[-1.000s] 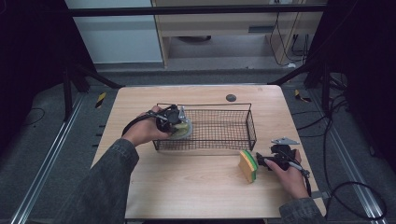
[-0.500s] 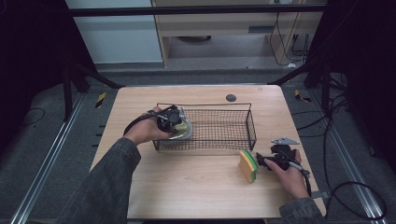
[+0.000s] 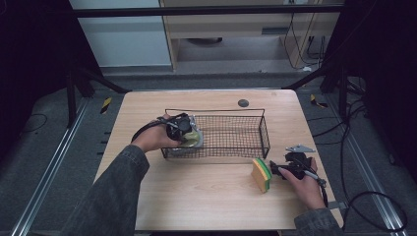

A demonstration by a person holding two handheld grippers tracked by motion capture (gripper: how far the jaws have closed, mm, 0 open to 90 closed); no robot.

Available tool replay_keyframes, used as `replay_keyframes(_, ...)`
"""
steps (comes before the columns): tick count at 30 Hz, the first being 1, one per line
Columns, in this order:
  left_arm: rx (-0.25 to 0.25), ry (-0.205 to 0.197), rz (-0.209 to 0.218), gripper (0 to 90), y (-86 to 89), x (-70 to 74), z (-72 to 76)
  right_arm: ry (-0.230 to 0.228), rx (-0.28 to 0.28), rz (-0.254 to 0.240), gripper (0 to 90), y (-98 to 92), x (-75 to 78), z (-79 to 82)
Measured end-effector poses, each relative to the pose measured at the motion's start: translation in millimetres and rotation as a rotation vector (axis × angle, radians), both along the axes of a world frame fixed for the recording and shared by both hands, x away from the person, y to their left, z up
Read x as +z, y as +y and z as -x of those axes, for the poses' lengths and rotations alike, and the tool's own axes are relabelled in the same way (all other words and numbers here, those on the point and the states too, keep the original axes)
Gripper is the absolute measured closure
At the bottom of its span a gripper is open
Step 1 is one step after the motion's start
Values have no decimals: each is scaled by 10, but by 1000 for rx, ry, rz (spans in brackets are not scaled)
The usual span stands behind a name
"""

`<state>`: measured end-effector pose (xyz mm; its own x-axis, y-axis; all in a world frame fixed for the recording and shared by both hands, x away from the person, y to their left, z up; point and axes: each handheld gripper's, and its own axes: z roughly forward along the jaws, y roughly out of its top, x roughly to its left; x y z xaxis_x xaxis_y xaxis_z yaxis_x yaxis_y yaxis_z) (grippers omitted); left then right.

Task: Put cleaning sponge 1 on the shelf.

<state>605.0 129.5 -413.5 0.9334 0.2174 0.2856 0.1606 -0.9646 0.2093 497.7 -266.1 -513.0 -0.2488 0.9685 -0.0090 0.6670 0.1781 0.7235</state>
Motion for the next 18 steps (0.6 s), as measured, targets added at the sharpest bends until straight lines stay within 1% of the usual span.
replay_keyframes(5, 4, 2, 3, 707, 5, -4, -1, 3, -2, -4, 7, 3, 3, 2)
replay_keyframes(10, 2, 0, -4, 706, -18, -19, -2, 0, 0, -1, 7, 0, 0, 0)
replay_keyframes(18, 11, 8, -6, 702, -29, -36, -18, 0, 1, 0, 7, -1, 0, 0)
